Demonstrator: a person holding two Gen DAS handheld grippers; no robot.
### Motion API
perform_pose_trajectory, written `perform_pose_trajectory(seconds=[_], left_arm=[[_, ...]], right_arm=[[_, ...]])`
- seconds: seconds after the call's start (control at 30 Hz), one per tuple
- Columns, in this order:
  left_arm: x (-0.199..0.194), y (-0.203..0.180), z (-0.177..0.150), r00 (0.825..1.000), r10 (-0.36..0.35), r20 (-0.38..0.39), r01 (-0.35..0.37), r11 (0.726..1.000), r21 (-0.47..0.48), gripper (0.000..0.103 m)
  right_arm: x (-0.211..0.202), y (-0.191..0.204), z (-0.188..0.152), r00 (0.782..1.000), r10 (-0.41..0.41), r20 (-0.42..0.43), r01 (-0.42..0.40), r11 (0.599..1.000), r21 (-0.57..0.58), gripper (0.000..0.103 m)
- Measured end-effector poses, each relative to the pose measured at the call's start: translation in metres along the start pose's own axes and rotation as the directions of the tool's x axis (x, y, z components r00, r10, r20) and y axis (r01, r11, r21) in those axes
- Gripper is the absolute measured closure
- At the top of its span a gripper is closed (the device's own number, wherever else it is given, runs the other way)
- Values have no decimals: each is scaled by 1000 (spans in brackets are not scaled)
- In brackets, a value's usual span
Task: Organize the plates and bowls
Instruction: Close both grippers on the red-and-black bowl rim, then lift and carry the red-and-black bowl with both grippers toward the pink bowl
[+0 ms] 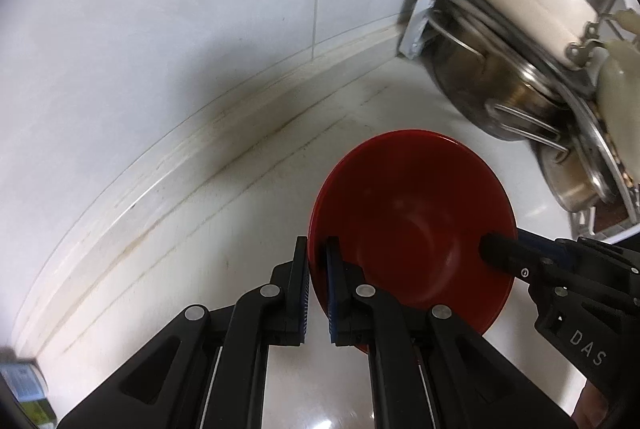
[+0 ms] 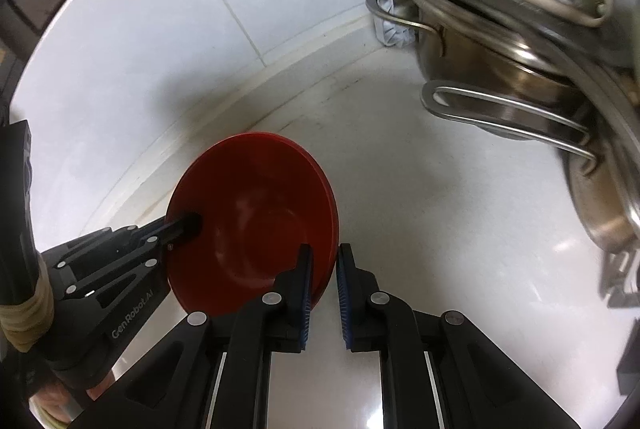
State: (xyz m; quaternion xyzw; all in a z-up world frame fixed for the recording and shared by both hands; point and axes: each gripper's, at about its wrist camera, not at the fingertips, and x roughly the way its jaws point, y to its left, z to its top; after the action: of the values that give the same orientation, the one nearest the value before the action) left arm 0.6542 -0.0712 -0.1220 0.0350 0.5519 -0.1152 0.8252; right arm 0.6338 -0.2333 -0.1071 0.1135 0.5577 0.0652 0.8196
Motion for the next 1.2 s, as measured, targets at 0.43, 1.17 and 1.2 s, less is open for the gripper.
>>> perform_pose_trajectory(seconds=[0.43, 1.17, 1.2], left_arm=[[-91, -21, -48, 998, -18, 65, 18, 1000, 3, 93], [-169, -78, -161, 990, -77, 119, 75, 997, 16, 93], [-170, -80, -166, 990, -78, 120, 76, 997, 19, 93]], right_arm=[[-92, 10, -53, 995, -11, 98, 14, 999, -35, 89], [-171, 15, -179, 988, -47, 144, 60, 994, -86, 89], [-171, 14, -183, 989, -46, 142, 58, 995, -83, 89]])
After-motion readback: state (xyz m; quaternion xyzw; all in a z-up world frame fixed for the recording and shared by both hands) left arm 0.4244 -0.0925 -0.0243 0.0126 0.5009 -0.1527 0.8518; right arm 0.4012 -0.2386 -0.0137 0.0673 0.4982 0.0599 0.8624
